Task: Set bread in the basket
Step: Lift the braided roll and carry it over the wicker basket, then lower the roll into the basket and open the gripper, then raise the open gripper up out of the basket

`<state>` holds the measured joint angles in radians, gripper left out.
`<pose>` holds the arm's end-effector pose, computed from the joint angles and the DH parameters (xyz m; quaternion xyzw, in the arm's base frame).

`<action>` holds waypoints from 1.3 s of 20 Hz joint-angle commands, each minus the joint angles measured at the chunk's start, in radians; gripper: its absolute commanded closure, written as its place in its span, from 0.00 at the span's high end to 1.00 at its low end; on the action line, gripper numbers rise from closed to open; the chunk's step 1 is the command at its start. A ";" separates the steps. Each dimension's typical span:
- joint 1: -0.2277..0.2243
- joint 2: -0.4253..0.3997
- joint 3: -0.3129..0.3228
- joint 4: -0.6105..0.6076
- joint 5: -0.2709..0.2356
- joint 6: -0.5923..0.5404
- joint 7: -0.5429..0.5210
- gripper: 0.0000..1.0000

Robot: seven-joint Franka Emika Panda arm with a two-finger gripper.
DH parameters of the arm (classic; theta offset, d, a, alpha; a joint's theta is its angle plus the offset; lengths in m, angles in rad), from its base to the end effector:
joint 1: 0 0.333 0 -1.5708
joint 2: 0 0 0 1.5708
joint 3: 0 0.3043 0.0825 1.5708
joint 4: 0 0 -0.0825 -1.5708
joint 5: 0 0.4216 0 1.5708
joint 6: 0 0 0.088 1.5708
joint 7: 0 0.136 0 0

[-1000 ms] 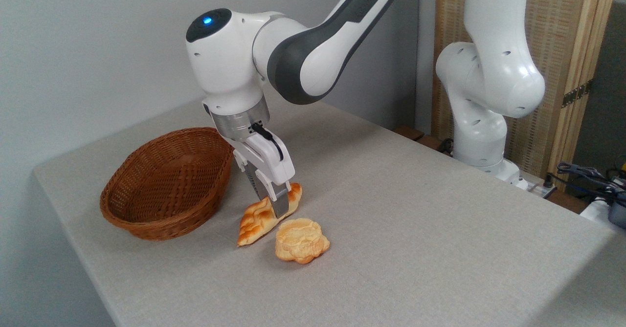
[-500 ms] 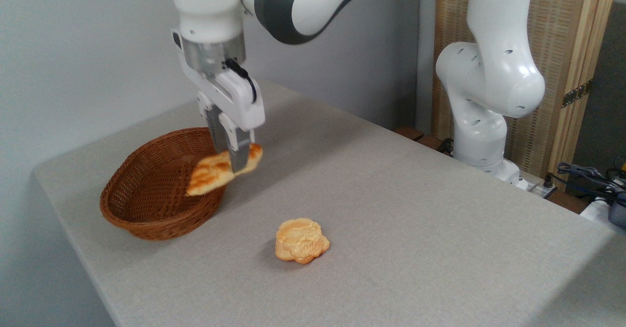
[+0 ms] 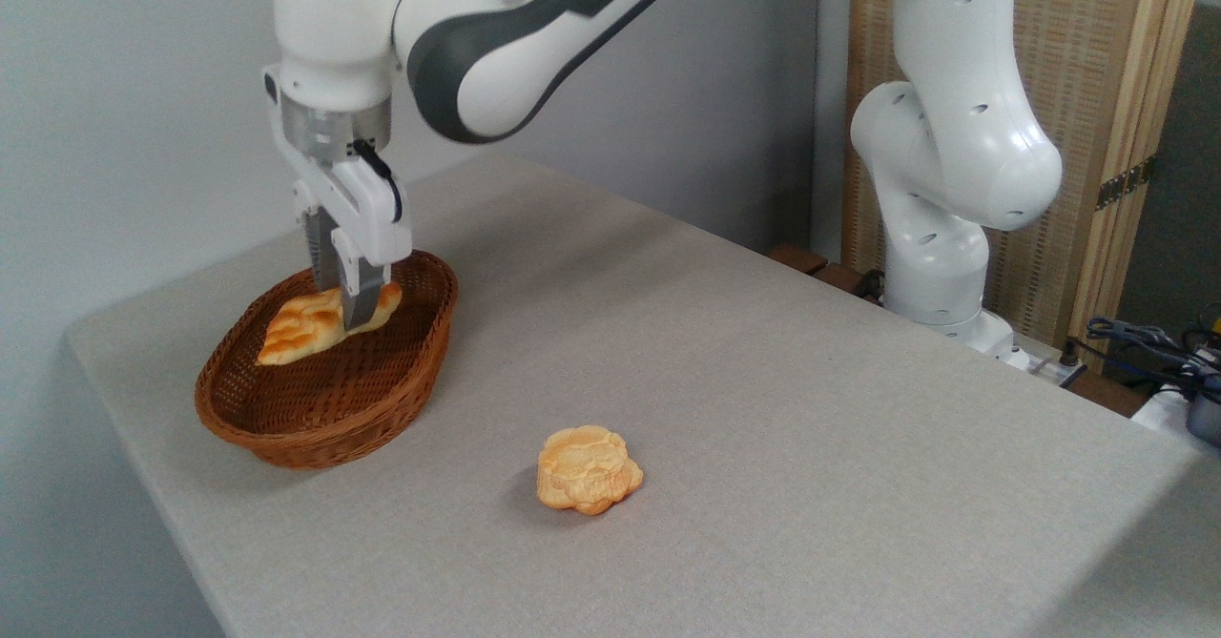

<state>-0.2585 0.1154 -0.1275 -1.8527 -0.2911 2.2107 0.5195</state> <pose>0.6029 -0.2604 0.4309 0.9143 -0.3634 0.1283 0.1249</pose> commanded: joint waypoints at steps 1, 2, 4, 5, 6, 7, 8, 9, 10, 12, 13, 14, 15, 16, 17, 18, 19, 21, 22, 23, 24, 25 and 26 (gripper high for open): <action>-0.001 0.062 -0.029 0.027 -0.023 0.095 -0.160 1.00; -0.002 0.073 -0.030 0.027 -0.023 0.119 -0.183 1.00; -0.001 0.089 -0.046 0.027 -0.023 0.148 -0.194 1.00; -0.001 0.095 -0.047 0.027 -0.025 0.165 -0.196 1.00; -0.001 0.098 -0.047 0.027 -0.031 0.178 -0.196 1.00; -0.001 0.098 -0.046 0.027 -0.036 0.181 -0.196 1.00; -0.002 0.098 -0.046 0.027 -0.036 0.181 -0.194 1.00; -0.001 0.098 -0.046 0.027 -0.036 0.181 -0.194 1.00; -0.001 0.098 -0.046 0.026 -0.036 0.181 -0.194 1.00; -0.001 0.098 -0.046 0.026 -0.034 0.181 -0.194 1.00; 0.001 0.096 -0.046 0.026 -0.034 0.179 -0.194 1.00; 0.002 0.093 -0.046 0.026 -0.031 0.178 -0.193 1.00; 0.005 0.086 -0.040 0.026 -0.025 0.175 -0.190 1.00; 0.011 0.066 -0.034 0.026 -0.020 0.162 -0.188 1.00; 0.021 0.043 -0.027 0.024 -0.011 0.140 -0.185 1.00; 0.033 0.023 -0.009 0.026 0.022 0.097 -0.187 1.00; 0.035 -0.008 0.017 0.027 0.062 0.045 -0.185 1.00; 0.035 -0.052 0.061 0.027 0.125 -0.061 -0.181 1.00; 0.035 -0.071 0.080 0.026 0.157 -0.101 -0.177 1.00; 0.035 -0.082 0.094 0.026 0.191 -0.141 -0.167 1.00; 0.035 -0.092 0.103 0.026 0.222 -0.188 -0.147 1.00; 0.035 -0.100 0.121 0.026 0.245 -0.236 -0.116 1.00; 0.035 -0.106 0.135 0.026 0.257 -0.276 -0.066 1.00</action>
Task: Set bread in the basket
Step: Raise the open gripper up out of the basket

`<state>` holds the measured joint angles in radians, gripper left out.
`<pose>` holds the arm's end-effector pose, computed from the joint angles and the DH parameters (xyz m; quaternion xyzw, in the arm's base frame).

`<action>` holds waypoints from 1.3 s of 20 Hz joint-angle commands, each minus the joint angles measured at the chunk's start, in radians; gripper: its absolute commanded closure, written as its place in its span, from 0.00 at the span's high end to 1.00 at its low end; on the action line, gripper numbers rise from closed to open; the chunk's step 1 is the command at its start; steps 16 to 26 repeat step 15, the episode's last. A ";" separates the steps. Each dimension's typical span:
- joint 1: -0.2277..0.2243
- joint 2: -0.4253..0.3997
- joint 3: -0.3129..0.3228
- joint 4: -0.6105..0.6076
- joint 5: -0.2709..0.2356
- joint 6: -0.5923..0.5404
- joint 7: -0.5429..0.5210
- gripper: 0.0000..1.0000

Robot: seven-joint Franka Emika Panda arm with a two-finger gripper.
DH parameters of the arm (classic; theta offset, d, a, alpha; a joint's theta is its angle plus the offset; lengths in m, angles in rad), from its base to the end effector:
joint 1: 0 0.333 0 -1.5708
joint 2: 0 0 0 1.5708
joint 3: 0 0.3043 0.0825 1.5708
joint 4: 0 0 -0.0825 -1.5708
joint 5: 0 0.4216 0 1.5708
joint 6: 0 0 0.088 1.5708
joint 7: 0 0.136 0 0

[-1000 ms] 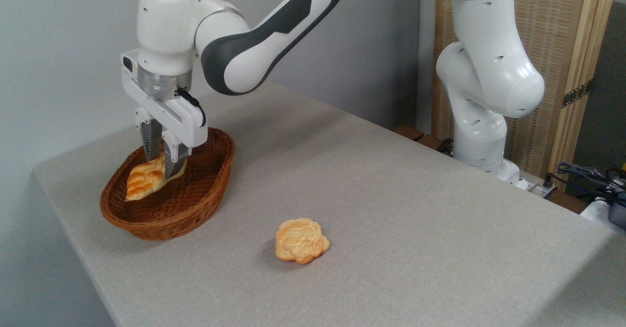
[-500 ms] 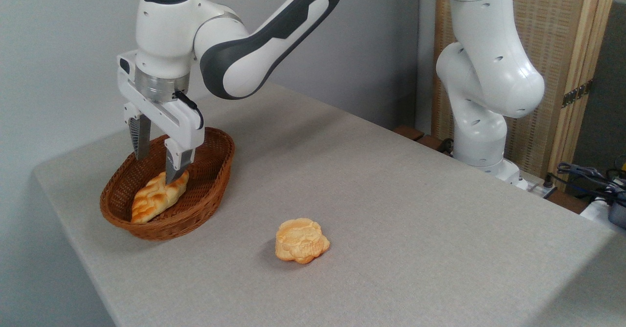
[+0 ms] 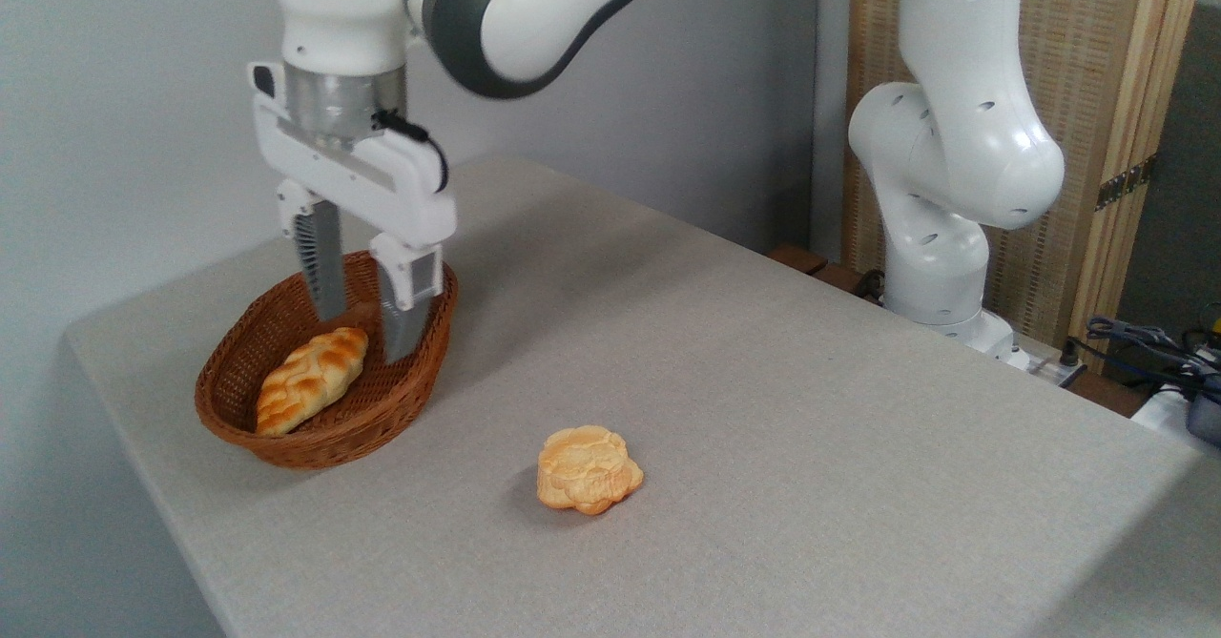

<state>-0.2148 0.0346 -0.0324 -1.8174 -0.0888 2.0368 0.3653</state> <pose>0.6115 -0.1616 0.4793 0.9533 -0.2844 0.0945 0.0364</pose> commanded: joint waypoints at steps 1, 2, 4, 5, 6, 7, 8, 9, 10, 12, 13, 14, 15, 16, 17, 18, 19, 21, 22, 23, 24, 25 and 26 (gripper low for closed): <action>-0.009 -0.032 0.054 -0.010 0.057 -0.136 0.149 1.00; -0.008 -0.033 0.078 -0.010 0.055 -0.167 0.206 1.00; -0.008 -0.053 0.110 -0.010 0.055 -0.220 0.300 1.00; -0.008 -0.056 0.124 -0.010 0.055 -0.230 0.354 1.00; -0.008 -0.058 0.135 -0.011 0.055 -0.231 0.403 1.00; -0.008 -0.061 0.144 -0.014 0.055 -0.231 0.438 1.00; -0.008 -0.062 0.150 -0.014 0.055 -0.240 0.449 1.00; -0.008 -0.061 0.150 -0.013 0.054 -0.254 0.449 1.00; -0.008 -0.061 0.150 -0.011 0.051 -0.256 0.449 1.00; -0.008 -0.061 0.152 -0.010 0.044 -0.256 0.449 1.00; -0.008 -0.061 0.152 -0.010 0.041 -0.256 0.448 1.00; -0.008 -0.061 0.152 -0.010 0.040 -0.254 0.446 1.00; -0.006 -0.061 0.152 -0.010 0.038 -0.253 0.446 1.00; -0.006 -0.061 0.152 -0.010 0.038 -0.253 0.446 1.00; -0.006 -0.061 0.152 -0.010 0.038 -0.253 0.446 1.00; -0.006 -0.061 0.152 -0.010 0.038 -0.253 0.446 1.00; -0.006 -0.061 0.152 -0.010 0.038 -0.253 0.446 1.00; -0.006 -0.061 0.152 -0.010 0.038 -0.253 0.446 1.00; -0.006 -0.061 0.152 -0.010 0.038 -0.253 0.446 1.00; -0.006 -0.061 0.152 -0.010 0.038 -0.253 0.446 1.00; -0.006 -0.061 0.152 -0.010 0.038 -0.253 0.446 1.00; -0.006 -0.061 0.152 -0.010 0.038 -0.253 0.446 1.00; -0.006 -0.061 0.152 -0.010 0.038 -0.253 0.446 1.00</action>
